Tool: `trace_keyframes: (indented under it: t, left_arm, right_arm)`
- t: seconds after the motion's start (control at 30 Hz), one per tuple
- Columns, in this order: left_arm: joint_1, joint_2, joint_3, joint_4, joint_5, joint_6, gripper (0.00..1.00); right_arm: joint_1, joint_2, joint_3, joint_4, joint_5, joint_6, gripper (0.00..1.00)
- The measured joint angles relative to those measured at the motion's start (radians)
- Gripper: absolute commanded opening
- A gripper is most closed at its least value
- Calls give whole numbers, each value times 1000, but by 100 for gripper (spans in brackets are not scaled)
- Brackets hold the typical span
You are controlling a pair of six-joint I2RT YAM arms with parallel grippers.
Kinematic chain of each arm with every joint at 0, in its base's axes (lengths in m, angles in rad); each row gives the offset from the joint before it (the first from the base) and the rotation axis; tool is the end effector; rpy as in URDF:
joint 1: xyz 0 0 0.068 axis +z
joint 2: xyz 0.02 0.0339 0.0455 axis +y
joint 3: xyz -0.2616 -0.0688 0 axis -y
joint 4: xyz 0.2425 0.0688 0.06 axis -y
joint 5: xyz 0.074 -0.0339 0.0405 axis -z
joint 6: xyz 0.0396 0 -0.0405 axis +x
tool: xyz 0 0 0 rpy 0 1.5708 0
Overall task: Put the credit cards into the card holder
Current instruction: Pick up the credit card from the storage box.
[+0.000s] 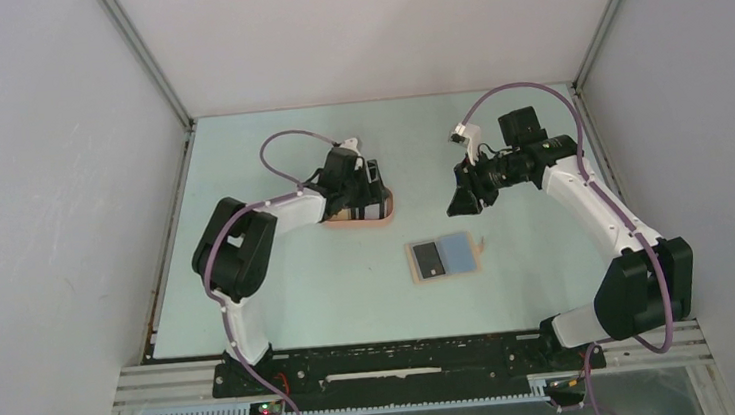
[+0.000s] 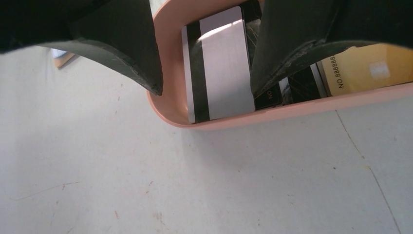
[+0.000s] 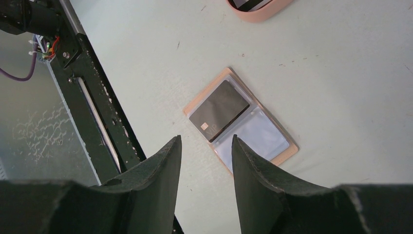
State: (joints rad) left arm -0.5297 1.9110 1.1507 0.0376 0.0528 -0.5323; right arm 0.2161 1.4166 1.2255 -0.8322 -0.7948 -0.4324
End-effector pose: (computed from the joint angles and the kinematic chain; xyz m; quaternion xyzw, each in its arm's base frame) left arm 0.3523 -0.2087 0.1614 0.0097 0.9111 -0.2290 0.3425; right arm 0.2696 0.0881 0.2980 -0.3820 0.8081 0.3435 0.2880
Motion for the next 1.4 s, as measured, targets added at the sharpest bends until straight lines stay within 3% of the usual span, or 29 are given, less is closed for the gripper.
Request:
trace_keyframes:
  t: [0.27,1.1,1.4]
  left_arm:
    - [25,5,0,21,118,-14,65]
    - [80,6,-143,458,537,-175,54]
    - [80,38,-143,521,633,-208,51]
  right_arm:
    - [-1,0,0,0,0,0,50]
    - [-7,0,0,0,0,0,51]
    - [-14,0,0,0,-8,0,50]
